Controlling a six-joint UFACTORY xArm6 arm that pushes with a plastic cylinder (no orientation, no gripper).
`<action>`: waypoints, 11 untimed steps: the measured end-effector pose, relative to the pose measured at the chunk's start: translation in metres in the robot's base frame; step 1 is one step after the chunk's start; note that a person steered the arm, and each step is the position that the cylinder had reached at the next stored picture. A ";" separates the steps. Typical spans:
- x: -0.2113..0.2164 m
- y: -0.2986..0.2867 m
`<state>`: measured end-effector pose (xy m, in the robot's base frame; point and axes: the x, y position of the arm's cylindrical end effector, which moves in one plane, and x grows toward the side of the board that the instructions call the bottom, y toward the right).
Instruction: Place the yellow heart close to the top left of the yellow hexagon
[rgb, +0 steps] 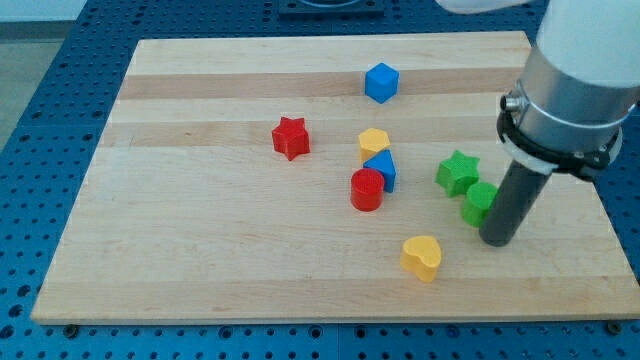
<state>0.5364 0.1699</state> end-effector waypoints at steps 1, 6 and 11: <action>-0.009 0.000; 0.032 -0.102; -0.063 -0.204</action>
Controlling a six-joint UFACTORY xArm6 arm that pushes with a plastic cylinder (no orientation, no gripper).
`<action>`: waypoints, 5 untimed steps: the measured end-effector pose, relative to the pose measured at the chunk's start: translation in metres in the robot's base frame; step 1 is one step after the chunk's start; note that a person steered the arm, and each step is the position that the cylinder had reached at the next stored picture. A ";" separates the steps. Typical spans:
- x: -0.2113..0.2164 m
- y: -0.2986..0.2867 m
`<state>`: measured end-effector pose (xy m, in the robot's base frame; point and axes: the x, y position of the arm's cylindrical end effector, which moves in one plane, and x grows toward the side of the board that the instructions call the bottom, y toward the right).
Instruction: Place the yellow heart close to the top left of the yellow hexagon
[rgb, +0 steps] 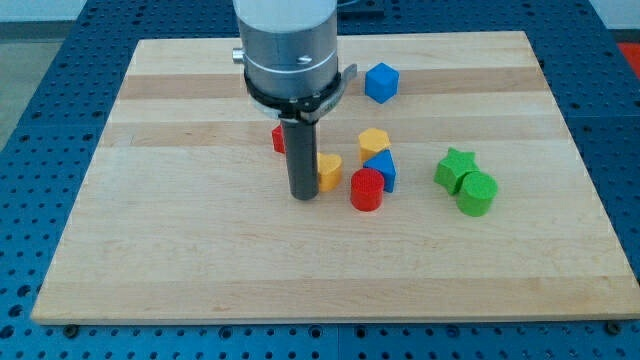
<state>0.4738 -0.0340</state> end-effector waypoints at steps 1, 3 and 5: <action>-0.019 0.004; -0.038 0.059; -0.066 0.136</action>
